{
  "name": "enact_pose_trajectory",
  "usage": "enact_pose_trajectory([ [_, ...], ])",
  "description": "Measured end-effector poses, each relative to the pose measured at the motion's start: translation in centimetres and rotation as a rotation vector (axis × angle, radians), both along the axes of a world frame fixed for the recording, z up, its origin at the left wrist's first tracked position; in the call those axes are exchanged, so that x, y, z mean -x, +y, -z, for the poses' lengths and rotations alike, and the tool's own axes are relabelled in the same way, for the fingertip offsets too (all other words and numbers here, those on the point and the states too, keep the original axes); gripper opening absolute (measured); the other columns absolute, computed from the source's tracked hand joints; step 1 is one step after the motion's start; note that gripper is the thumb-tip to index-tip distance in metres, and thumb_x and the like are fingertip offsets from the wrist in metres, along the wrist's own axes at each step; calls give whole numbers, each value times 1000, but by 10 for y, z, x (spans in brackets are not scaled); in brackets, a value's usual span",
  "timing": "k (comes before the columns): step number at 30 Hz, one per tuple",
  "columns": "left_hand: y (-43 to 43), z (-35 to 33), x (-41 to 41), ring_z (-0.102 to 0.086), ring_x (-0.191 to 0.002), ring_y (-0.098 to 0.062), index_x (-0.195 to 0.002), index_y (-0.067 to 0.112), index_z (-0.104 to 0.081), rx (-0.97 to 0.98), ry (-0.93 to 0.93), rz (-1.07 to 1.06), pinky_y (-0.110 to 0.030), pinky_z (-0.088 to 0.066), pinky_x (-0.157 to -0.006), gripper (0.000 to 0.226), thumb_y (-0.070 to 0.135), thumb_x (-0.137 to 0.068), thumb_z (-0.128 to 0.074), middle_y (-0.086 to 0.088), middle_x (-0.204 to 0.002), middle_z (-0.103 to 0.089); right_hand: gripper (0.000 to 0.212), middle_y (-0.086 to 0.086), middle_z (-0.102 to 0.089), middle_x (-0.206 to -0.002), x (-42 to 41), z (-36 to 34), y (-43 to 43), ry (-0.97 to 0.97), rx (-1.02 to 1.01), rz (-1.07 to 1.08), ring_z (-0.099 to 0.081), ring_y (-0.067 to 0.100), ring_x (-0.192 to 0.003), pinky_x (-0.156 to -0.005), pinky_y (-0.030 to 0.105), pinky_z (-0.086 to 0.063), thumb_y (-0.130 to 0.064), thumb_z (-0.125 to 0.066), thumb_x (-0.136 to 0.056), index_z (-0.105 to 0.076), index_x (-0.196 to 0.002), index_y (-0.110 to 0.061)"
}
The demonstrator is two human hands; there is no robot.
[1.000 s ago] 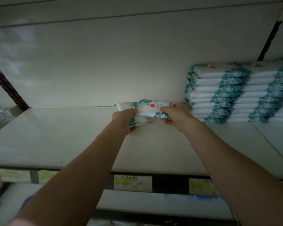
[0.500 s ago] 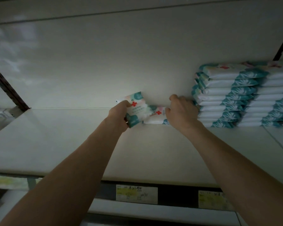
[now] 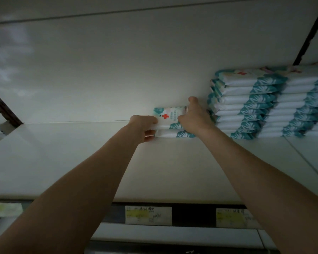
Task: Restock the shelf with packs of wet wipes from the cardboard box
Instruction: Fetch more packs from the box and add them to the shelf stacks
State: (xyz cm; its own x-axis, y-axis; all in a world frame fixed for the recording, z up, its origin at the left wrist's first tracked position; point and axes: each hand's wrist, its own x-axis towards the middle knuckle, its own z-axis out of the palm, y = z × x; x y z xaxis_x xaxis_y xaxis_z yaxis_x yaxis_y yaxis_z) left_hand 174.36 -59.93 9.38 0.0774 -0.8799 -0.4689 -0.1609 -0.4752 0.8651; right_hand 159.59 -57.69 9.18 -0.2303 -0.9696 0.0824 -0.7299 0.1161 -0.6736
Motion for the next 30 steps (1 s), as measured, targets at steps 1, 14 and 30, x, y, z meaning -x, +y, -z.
enact_pose_trajectory([
  [1,0,0,1,-57,-70,-17,-112,7,-53,1,-41,18,-31,-52,-60,25,12,-90,-64,-6,-87,-57,46,8,-57,-115,1,1,-1,80,0,-14,-58,28,-104,-76,29,-46,-10,-52,-92,-35,-135,-8],
  [14,-4,4,14,-58,-76,-23,-113,11,-56,28,-144,154,-39,-54,-85,20,10,-93,-58,-9,-83,-55,37,10,-53,-117,5,24,11,798,55,-199,-53,28,-107,-81,34,-41,-13,-63,-87,-48,-121,-12],
  [30,1,4,32,-55,-86,-23,-127,8,-52,61,-271,206,-33,-48,-75,41,19,-90,-65,-11,-101,-56,44,13,-51,-121,11,17,20,913,20,-208,-56,30,-108,-80,34,-39,-11,-60,-87,-43,-128,-8],
])
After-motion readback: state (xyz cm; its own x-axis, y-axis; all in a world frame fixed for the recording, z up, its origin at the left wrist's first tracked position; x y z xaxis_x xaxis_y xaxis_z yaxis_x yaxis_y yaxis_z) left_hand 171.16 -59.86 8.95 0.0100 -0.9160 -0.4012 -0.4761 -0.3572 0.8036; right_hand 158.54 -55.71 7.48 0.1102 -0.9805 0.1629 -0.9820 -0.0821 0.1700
